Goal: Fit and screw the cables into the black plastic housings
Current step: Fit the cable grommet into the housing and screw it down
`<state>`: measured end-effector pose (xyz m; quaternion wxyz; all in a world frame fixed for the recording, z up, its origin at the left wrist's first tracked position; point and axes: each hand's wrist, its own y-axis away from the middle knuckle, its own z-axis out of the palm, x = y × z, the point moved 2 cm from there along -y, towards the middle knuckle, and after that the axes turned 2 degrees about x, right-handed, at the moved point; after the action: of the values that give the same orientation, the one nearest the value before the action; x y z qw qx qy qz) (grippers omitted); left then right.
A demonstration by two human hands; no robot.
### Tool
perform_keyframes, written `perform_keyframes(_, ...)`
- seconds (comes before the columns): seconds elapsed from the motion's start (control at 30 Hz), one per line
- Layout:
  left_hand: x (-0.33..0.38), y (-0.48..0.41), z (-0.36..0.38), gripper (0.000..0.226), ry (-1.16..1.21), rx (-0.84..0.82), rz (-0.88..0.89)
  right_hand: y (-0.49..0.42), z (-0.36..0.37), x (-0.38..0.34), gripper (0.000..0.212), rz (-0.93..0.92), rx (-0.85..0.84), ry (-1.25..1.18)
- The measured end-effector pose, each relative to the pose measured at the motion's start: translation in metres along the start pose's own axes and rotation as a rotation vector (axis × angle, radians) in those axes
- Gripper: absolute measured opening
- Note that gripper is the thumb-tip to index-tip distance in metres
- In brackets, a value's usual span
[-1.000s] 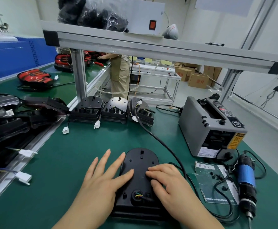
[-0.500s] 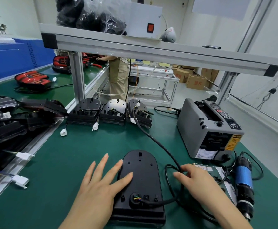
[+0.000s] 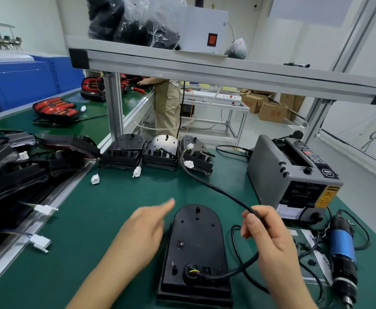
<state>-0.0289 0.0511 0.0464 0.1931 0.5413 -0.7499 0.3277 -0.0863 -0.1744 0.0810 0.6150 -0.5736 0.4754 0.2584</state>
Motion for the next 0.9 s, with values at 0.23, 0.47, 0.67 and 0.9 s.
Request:
perform_keyframes(0.23, 0.006, -0.088, -0.004, 0.095, 0.040, 0.161, -0.128, 0.015, -0.002, 0.001, 0.014, -0.235, 0.048, 0.137)
perform_keyframes(0.47, 0.024, -0.130, 0.014, 0.040, -0.095, 0.011, 0.131, 0.017, 0.000, -0.009, 0.011, -0.345, 0.064, 0.102)
perform_keyframes(0.67, 0.011, -0.117, -0.025, 0.013, 0.206, 0.378, -0.043, 0.008, -0.009, 0.014, 0.021, 0.091, 0.241, -0.081)
perform_keyframes(0.9, -0.021, -0.058, -0.044, 0.040, 0.340, 0.021, -0.481, 0.010, -0.006, 0.040, 0.018, 0.512, -0.009, 0.160)
